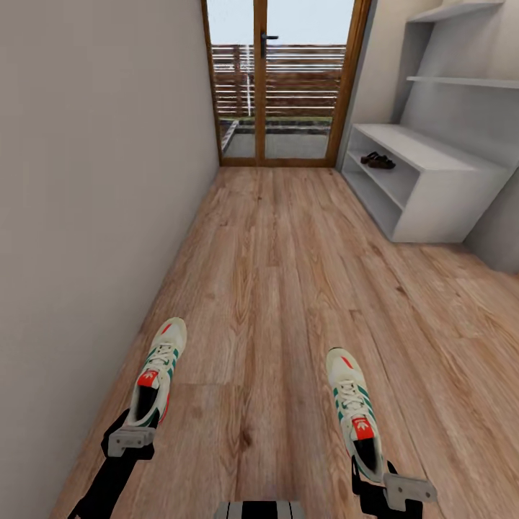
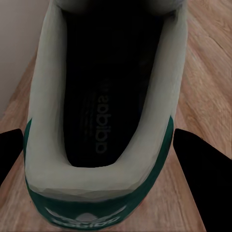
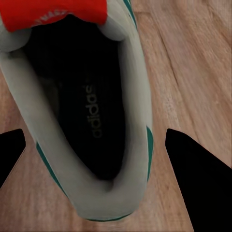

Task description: Pick up the two gym shoes and the two sandals from the corridor floor and place them onto the hallstand (shoe rack) in the corridor, making sure they are on the rack and not on the floor. Arrange them so the two gym shoes are next to each other and the two sandals are next to each other.

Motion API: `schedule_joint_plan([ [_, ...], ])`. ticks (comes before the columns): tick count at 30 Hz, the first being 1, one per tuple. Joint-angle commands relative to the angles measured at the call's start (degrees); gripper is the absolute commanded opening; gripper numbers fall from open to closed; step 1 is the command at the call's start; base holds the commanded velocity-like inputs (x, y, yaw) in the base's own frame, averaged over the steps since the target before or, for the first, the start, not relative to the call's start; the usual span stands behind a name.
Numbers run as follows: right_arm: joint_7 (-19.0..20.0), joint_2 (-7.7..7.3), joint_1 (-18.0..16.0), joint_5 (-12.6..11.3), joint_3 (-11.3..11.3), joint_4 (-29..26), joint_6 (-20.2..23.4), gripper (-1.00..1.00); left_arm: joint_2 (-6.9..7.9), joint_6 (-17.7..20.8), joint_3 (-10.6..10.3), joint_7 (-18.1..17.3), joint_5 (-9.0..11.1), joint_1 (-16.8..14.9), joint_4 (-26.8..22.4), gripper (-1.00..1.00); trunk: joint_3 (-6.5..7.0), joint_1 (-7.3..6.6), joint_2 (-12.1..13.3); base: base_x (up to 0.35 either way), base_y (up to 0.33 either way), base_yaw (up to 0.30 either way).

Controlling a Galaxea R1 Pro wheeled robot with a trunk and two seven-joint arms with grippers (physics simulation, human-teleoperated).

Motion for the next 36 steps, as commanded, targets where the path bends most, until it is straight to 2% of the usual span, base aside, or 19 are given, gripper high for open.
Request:
schedule_joint_plan([
  [1, 0.0, 0.0, 0.0, 0.03, -0.01, -0.01, 0.0, -1.0, -0.01, 0.0, 0.0, -0.02, 0.02, 0.0, -0.01, -1.0, 0.0, 0.0, 0.0, 0.327, 0.0, 0.0],
  [36, 0.0, 0.0, 0.0, 0.03, 0.03, -0.01, 0.0, -1.0, -0.02, 0.0, 0.0, -0.02, 0.08, 0.0, 0.1, -1.0, 0.0, 0.0, 0.0, 0.328, 0.0, 0.0],
])
